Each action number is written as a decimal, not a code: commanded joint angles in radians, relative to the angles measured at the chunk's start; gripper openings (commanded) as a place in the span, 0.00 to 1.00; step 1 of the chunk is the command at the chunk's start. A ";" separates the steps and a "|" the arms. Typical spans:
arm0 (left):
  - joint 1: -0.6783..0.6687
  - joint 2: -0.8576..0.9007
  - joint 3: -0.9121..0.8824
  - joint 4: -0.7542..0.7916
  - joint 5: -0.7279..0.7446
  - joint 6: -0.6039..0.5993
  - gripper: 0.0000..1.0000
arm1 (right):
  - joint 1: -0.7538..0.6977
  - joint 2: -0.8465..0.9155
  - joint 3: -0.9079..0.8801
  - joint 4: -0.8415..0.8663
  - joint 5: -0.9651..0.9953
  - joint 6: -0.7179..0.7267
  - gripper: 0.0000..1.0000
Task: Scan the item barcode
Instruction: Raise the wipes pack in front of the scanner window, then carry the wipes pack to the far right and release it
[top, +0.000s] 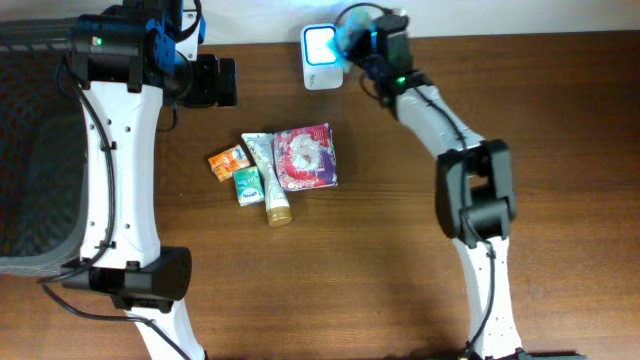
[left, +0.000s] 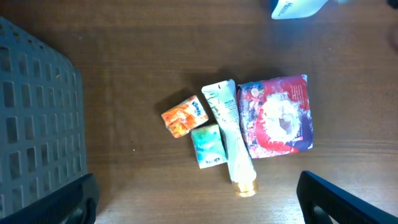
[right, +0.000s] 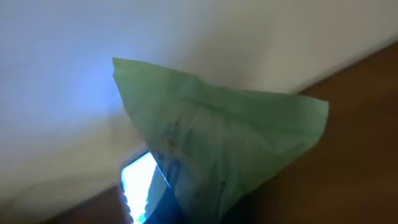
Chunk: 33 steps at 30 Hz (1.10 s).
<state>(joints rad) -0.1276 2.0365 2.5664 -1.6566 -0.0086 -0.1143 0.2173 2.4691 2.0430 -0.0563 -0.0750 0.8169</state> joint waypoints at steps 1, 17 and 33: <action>-0.002 0.000 0.000 0.002 -0.007 -0.005 0.99 | -0.116 -0.220 0.023 -0.150 0.012 -0.061 0.04; -0.007 0.000 0.000 0.002 -0.007 -0.005 0.99 | -0.771 -0.201 0.021 -0.865 0.135 -0.149 0.04; -0.007 0.000 0.000 0.002 -0.007 -0.005 0.99 | -0.667 -0.184 0.022 -1.124 -0.655 -0.722 0.99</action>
<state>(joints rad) -0.1307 2.0365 2.5664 -1.6562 -0.0090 -0.1139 -0.5407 2.2948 2.0636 -1.1122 -0.5171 0.2825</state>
